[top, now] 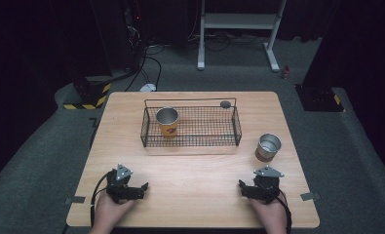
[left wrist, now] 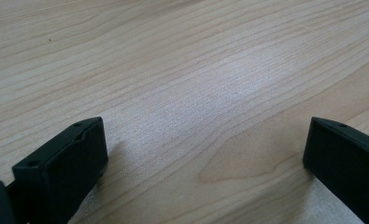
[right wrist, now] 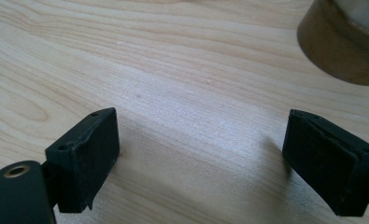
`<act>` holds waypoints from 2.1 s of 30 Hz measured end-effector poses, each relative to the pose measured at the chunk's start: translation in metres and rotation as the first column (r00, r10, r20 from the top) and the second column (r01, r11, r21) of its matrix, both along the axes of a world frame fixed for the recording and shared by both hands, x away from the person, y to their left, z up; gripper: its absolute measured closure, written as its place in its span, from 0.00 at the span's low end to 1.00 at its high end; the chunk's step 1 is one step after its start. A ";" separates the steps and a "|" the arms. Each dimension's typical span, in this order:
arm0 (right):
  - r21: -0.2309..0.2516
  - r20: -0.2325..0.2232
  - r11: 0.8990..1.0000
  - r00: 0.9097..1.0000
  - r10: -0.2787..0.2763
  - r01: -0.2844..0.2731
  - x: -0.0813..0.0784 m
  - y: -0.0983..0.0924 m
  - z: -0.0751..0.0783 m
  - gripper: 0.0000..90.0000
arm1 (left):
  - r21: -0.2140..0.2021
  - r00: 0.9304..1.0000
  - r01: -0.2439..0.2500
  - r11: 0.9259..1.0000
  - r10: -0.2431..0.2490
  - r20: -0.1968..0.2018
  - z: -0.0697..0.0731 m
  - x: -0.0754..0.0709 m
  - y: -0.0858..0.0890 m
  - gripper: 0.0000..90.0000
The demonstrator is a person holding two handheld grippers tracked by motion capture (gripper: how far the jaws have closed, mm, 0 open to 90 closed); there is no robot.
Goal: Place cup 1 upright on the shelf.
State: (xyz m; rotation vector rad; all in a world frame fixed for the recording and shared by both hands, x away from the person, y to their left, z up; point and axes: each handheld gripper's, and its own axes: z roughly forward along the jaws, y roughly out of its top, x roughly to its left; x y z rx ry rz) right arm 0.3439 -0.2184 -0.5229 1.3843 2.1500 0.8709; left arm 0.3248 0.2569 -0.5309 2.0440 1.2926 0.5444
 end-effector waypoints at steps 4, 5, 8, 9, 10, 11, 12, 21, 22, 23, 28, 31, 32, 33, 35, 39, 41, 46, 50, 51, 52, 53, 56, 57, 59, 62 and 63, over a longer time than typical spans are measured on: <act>0.006 0.044 1.000 0.999 -0.007 0.006 -0.002 -0.002 0.006 0.12 | 0.008 1.000 0.001 1.000 -0.001 0.004 0.000 0.000 -0.001 0.00; 0.010 0.049 1.000 0.999 -0.011 0.011 -0.002 -0.003 0.007 0.12 | 0.006 1.000 0.001 1.000 -0.001 0.005 0.000 0.000 -0.001 0.00; 0.008 0.067 1.000 0.998 -0.016 0.015 -0.002 -0.005 0.010 0.12 | 0.006 1.000 0.000 1.000 0.000 0.004 0.000 0.001 -0.002 0.00; 0.009 0.072 1.000 0.997 -0.014 0.013 -0.002 -0.007 0.010 0.12 | 0.006 1.000 -0.002 1.000 0.002 0.002 0.000 0.001 -0.002 0.00; 0.017 0.069 1.000 0.997 -0.021 0.020 -0.002 -0.007 0.011 0.12 | 0.005 1.000 -0.005 1.000 0.005 0.001 0.000 0.001 -0.003 0.00; 0.019 0.074 1.000 0.997 -0.019 0.018 -0.002 -0.009 0.011 0.12 | 0.005 1.000 -0.005 1.000 0.005 0.003 0.000 0.001 -0.003 0.00; 0.024 0.074 0.999 0.997 -0.026 0.024 -0.002 -0.010 0.012 0.12 | 0.004 1.000 -0.007 1.000 0.007 0.001 0.000 0.001 -0.002 0.00; 0.044 0.135 0.998 0.989 -0.057 0.052 -0.003 -0.026 0.021 0.12 | 0.000 1.000 -0.022 1.000 0.022 -0.004 0.000 0.003 0.003 0.00; 0.048 0.135 0.997 0.989 -0.065 0.059 -0.003 -0.028 0.022 0.12 | -0.001 1.000 -0.025 1.000 0.025 0.000 0.000 0.004 0.003 0.00; 0.046 0.142 0.997 0.988 -0.063 0.057 -0.002 -0.030 0.022 0.12 | -0.006 1.000 -0.029 1.000 0.029 -0.002 0.000 0.004 0.004 0.00; 0.053 0.158 0.995 0.983 -0.092 0.085 -0.001 -0.040 0.025 0.12 | 0.001 0.999 -0.040 0.999 0.040 -0.003 0.000 0.007 0.007 0.00; 0.058 0.169 0.993 0.980 -0.108 0.099 0.000 -0.045 0.026 0.12 | 0.000 0.999 -0.054 0.999 0.054 -0.001 0.000 0.007 0.007 0.00; 0.060 0.171 0.993 0.979 -0.113 0.104 0.001 -0.047 0.027 0.12 | 0.005 0.998 -0.056 0.998 0.055 0.001 0.000 0.008 0.008 0.00; 0.065 0.172 0.992 0.977 -0.122 0.113 0.002 -0.048 0.027 0.12 | 0.002 0.998 -0.058 0.998 0.058 0.000 0.000 0.008 0.007 0.00; 0.063 0.166 0.991 0.978 -0.124 0.115 0.004 -0.051 0.029 0.12 | 0.004 0.998 -0.058 0.998 0.058 -0.001 0.000 0.008 0.008 0.00; 0.067 0.167 0.989 0.976 -0.138 0.129 0.009 -0.056 0.033 0.12 | 0.004 0.998 -0.062 0.998 0.062 -0.001 0.000 0.009 0.008 0.00; 0.057 0.179 0.990 0.974 -0.138 0.129 0.011 -0.057 0.035 0.12 | 0.005 0.998 -0.062 0.998 0.062 -0.002 0.000 0.009 0.008 0.00; 0.056 0.191 0.989 0.971 -0.142 0.133 0.020 -0.058 0.038 0.11 | 0.006 0.998 -0.066 0.998 0.066 0.000 0.000 0.009 0.007 0.00; 0.069 0.194 0.989 0.971 -0.139 0.128 0.028 -0.059 0.038 0.11 | 0.007 0.998 -0.066 0.998 0.066 0.000 0.000 0.009 0.007 0.00; 0.069 0.202 0.990 0.970 -0.133 0.121 0.030 -0.059 0.038 0.11 | 0.007 0.998 -0.068 0.998 0.068 -0.001 0.000 0.009 0.007 0.00; 0.076 0.199 0.990 0.971 -0.130 0.117 0.033 -0.059 0.037 0.11 | 0.006 0.998 -0.068 0.998 0.068 -0.001 0.000 0.009 0.007 0.00; 0.083 0.193 0.989 0.972 -0.133 0.119 0.036 -0.060 0.037 0.11 | 0.007 0.998 -0.068 0.998 0.068 0.000 0.000 0.009 0.007 0.00; 0.068 0.202 0.989 0.970 -0.139 0.128 0.044 -0.059 0.036 0.11 | 0.006 0.998 -0.069 0.998 0.069 -0.001 0.000 0.009 0.007 0.00; 0.071 0.201 0.988 0.968 -0.150 0.138 0.047 -0.058 0.036 0.11 | 0.007 0.998 -0.069 0.998 0.069 -0.001 0.000 0.009 0.007 0.00; 0.071 0.201 0.988 0.968 -0.148 0.136 0.053 -0.059 0.036 0.11 | 0.005 0.997 -0.071 0.997 0.071 -0.002 0.000 0.009 0.007 0.00; 0.091 0.193 0.986 0.968 -0.157 0.142 0.063 -0.061 0.032 0.11 | 0.002 0.997 -0.075 0.997 0.075 -0.003 0.000 0.009 0.007 0.00; 0.092 0.189 0.985 0.969 -0.160 0.145 0.065 -0.061 0.031 0.11 | 0.001 0.997 -0.075 0.997 0.075 -0.002 0.000 0.009 0.007 0.00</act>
